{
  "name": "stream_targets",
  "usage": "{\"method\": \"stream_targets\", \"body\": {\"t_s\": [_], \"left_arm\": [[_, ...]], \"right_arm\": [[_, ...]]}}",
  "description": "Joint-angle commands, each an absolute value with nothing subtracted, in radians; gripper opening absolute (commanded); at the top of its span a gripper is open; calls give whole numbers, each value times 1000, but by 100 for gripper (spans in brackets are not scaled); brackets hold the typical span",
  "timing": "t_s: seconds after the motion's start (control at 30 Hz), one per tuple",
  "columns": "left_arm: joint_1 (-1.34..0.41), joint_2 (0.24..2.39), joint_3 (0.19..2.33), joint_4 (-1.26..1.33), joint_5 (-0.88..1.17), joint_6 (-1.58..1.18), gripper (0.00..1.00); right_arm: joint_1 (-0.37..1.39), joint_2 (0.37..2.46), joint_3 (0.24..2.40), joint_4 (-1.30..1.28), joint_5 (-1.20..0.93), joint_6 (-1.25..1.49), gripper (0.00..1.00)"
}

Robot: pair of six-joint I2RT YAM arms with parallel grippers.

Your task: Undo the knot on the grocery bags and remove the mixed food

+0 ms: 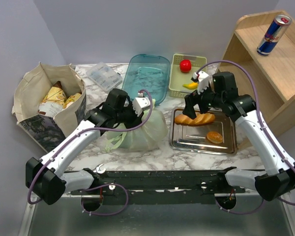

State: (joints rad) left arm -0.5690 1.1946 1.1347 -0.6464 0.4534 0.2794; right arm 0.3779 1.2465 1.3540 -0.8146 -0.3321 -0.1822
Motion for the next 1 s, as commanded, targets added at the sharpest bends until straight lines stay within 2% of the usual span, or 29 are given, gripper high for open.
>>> {"method": "stream_targets", "body": {"t_s": [0.0, 0.07, 0.2, 0.37, 0.53, 0.63, 0.8, 0.97], "left_arm": [[-584, 1175, 996, -278, 383, 261, 0], [-583, 1207, 953, -198, 363, 251, 1], [-585, 1240, 927, -168, 391, 288, 43], [-571, 1173, 1069, -482, 400, 379, 97], [-342, 1061, 1173, -696, 675, 417, 98], [-262, 1034, 1211, -778, 686, 449, 99], [-228, 929, 1072, -708, 682, 518, 99], [-222, 814, 896, -576, 778, 570, 99]], "right_arm": [[376, 1175, 1304, -864, -265, -203, 100], [374, 1165, 1295, -877, -260, -218, 100], [374, 1176, 1310, -885, -258, -253, 100], [374, 1229, 1359, -910, -354, -324, 100], [377, 1261, 1353, -859, -473, -384, 100], [393, 1310, 1364, -798, -535, -385, 100], [512, 1413, 1394, -673, -518, -381, 98], [645, 1464, 1359, -512, -488, -422, 94]]}}
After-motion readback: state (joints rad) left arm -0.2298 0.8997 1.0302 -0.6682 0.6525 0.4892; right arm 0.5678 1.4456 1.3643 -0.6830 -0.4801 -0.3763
